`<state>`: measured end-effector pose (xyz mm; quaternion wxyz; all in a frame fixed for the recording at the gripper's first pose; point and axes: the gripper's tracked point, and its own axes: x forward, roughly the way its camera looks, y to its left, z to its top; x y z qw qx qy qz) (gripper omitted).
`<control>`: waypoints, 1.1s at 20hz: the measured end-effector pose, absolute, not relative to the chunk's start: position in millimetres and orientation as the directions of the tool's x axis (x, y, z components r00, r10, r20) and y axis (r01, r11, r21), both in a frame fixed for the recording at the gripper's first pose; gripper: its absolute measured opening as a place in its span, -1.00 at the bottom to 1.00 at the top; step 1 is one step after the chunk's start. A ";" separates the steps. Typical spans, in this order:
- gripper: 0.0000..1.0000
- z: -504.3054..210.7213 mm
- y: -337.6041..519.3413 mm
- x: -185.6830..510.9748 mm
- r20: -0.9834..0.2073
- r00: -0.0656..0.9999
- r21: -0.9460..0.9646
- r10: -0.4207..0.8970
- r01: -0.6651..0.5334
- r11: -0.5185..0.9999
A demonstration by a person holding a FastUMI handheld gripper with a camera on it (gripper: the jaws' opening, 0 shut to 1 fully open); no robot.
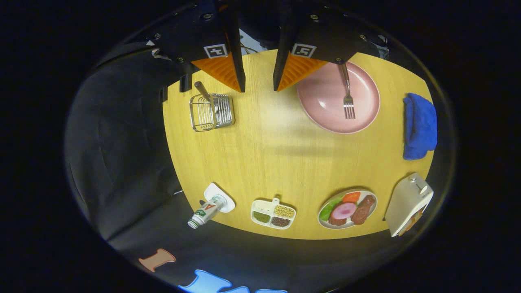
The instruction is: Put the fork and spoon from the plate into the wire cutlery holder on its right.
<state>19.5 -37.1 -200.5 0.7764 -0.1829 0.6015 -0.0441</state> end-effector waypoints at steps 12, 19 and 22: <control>-0.15 -238.4 59.7 -33.6 -0.953 0.232 -0.267 -0.196 -0.331 0.905; -0.15 -260.8 86.3 -62.1 -0.966 0.188 -0.237 -0.176 -0.380 0.894; -0.15 -271.3 88.7 -71.3 -0.969 0.172 -0.233 -0.178 -0.386 0.893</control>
